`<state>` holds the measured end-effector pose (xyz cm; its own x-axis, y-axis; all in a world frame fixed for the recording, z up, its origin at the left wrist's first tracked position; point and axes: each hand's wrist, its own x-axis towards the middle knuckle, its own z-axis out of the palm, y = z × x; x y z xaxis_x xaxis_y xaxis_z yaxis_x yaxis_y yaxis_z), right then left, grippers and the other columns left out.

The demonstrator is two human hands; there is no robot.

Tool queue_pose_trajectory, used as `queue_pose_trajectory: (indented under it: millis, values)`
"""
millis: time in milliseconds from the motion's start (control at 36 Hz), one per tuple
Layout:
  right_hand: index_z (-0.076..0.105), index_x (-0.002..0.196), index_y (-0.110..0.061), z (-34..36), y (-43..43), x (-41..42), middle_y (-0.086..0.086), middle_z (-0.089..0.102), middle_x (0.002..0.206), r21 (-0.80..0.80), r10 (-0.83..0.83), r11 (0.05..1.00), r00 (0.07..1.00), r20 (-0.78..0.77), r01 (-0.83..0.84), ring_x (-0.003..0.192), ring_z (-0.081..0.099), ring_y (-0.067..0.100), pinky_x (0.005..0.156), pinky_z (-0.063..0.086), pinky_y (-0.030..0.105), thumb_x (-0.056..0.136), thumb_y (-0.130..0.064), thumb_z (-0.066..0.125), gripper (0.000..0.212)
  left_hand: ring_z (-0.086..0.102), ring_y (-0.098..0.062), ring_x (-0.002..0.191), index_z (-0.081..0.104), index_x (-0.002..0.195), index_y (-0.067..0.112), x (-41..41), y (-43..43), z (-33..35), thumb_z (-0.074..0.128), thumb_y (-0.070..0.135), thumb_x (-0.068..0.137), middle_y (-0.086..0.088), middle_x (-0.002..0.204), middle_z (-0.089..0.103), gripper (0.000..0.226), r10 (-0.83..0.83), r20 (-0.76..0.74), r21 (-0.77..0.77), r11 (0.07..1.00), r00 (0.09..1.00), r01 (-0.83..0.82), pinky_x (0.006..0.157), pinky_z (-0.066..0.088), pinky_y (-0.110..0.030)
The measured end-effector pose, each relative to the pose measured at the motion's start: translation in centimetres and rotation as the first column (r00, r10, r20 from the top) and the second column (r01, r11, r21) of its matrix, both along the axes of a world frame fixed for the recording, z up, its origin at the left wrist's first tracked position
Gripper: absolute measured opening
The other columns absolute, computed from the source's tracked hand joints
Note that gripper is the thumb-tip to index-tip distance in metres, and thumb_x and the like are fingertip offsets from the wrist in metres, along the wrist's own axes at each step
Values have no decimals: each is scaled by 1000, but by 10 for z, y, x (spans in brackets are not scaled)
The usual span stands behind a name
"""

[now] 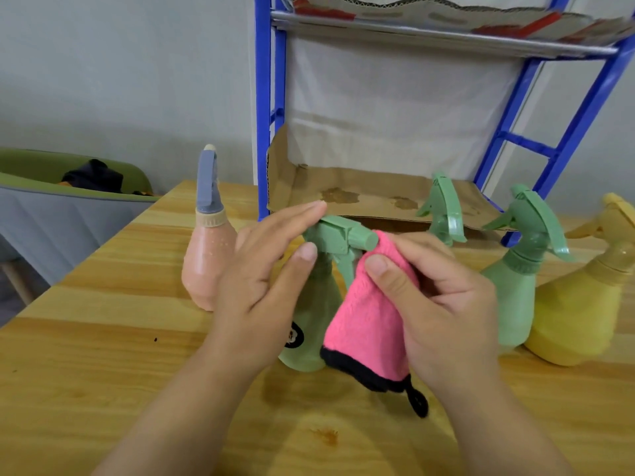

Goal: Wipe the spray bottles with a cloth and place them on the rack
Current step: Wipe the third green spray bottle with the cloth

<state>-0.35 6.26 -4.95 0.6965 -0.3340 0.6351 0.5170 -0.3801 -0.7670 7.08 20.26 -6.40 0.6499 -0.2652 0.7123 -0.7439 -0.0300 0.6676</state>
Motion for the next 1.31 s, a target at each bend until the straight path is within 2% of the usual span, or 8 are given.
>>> queue_pose_trajectory:
  millis: [167, 278, 361, 583, 778, 944, 1139, 1306]
  values:
    - [68, 116, -18, -6, 11, 0, -7, 62, 100, -63, 35, 997, 999, 27, -33, 100, 60, 13, 82, 47, 18, 86, -26, 61, 32, 46, 7, 106, 48, 131, 37, -2, -2, 2, 53, 69, 76, 14, 112, 45, 63, -68, -43, 19, 997, 997, 69, 91, 38, -8]
    - [61, 123, -9, -10, 17, 2, 1, 53, 109, -126, 50, 991, 995, 91, -39, 107, 55, 11, 90, 43, 17, 90, -16, 56, 34, 55, -6, 110, 60, 124, 29, -1, -2, 4, 60, 59, 78, 4, 112, 57, 55, -194, -132, -79, 980, 972, 185, 92, 43, -17]
    - [59, 122, -6, -9, 17, 4, 4, 52, 107, -202, -15, 979, 990, 138, 43, 104, 52, 5, 90, 41, 13, 88, -11, 59, 35, 59, -13, 114, 71, 109, 31, 0, 0, 6, 64, 39, 82, 4, 110, 67, 29, -328, -198, -198, 936, 924, 290, 91, 47, -26]
    - [71, 96, -7, -12, 16, 15, 3, 63, 85, -216, -333, 893, 901, 277, 396, 82, 57, 2, 74, 41, 9, 77, -12, 77, 20, 69, -3, 87, 74, 95, 20, -5, -2, 11, 69, 9, 79, 10, 90, 75, 20, -386, -233, -353, 889, 893, 292, 74, 51, -14]
    - [65, 85, -20, -14, 14, 17, -7, 60, 80, -117, -410, 896, 899, 156, 429, 78, 55, 0, 67, 41, 8, 79, -22, 71, 9, 68, 0, 77, 67, 90, 15, -9, -4, 12, 63, 20, 78, 12, 79, 74, 14, -298, -246, -382, 905, 922, 190, 68, 50, -10]
    - [68, 90, -23, -10, 13, 16, -9, 64, 84, -57, -339, 935, 930, 143, 349, 82, 61, 5, 69, 48, 16, 79, -22, 72, 12, 68, 0, 78, 68, 86, 16, -7, -5, 12, 62, 18, 79, 11, 80, 74, 10, -294, -250, -355, 914, 923, 195, 69, 50, -12]
    - [70, 98, -4, -10, 22, 21, 5, 60, 83, -196, -224, 934, 918, 329, 298, 80, 57, 2, 73, 44, 10, 77, -9, 75, 22, 57, -7, 73, 73, 80, 26, 3, 2, 9, 60, 32, 80, 9, 76, 64, 15, -316, -246, -246, 935, 917, 256, 66, 44, -19]
    - [70, 97, -3, -16, 21, 19, 4, 60, 82, -282, -89, 941, 943, 319, 185, 76, 58, 8, 68, 49, 16, 76, -6, 75, 22, 51, -10, 63, 75, 78, 20, 6, 4, 10, 62, 30, 79, 4, 66, 58, 16, -312, -224, -253, 934, 923, 254, 56, 41, -18]
